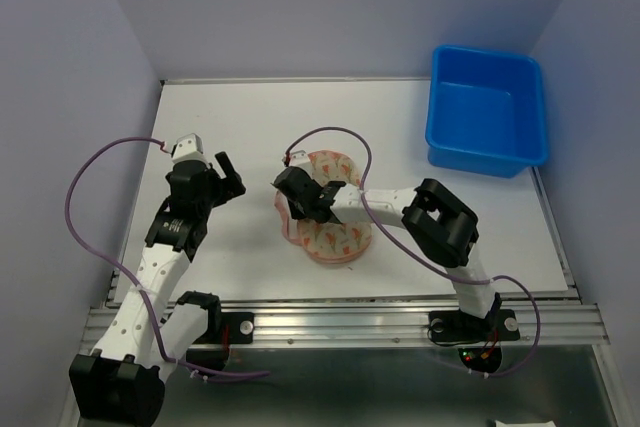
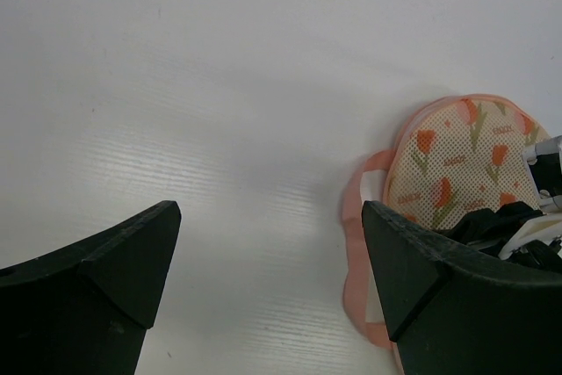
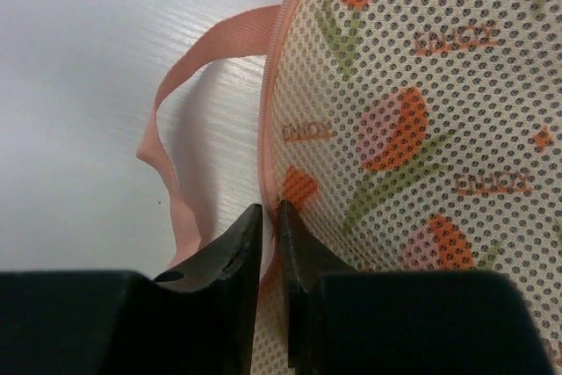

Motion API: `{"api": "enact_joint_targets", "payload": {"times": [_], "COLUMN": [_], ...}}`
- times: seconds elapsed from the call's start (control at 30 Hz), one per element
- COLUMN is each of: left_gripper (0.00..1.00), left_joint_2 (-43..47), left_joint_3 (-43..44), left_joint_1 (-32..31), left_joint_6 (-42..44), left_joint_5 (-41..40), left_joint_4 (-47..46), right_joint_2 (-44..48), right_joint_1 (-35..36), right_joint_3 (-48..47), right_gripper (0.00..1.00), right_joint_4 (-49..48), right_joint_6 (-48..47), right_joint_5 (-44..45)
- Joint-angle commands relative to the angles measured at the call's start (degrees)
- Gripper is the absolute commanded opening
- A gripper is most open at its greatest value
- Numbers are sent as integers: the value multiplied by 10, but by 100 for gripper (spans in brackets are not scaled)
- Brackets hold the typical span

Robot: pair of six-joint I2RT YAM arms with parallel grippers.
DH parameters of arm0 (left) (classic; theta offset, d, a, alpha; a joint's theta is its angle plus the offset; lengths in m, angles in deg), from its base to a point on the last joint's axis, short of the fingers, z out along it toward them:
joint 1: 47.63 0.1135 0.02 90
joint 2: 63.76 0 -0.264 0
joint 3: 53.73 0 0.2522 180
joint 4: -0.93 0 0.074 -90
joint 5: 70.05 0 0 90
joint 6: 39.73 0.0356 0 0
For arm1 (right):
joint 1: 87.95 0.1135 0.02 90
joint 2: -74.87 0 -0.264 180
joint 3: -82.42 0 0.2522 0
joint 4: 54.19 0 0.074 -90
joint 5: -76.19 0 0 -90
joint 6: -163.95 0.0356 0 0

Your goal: Unzip the laundry bag and remove the bra

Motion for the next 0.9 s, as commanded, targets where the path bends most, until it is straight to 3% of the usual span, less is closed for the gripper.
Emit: {"api": "enact_joint_targets", "payload": {"times": [0.0, 0.13, 0.4, 0.6, 0.87], "left_gripper": [97, 97, 97, 97, 97], "left_joint_2": [5, 6, 7, 5, 4], "left_joint_3": [-7, -8, -9, -10, -11], "left_joint_1": [6, 6, 6, 7, 7], "left_joint_6": [13, 13, 13, 13, 12], "left_joint_5": [0, 0, 0, 0, -2], "left_joint_4": [-13, -13, -13, -13, -13], "right_joint_2": [5, 18, 99, 189, 315], "right_joint_1": [4, 4, 4, 4, -74], "right_joint_3": [-7, -6, -20, -17, 90], "right_gripper": [15, 1, 1, 1, 1], "right_joint_4": [-9, -9, 12, 57, 73], "right_joint_6": [14, 8, -21, -55, -87], "right_joint_5": [27, 35, 19, 58, 65]}}
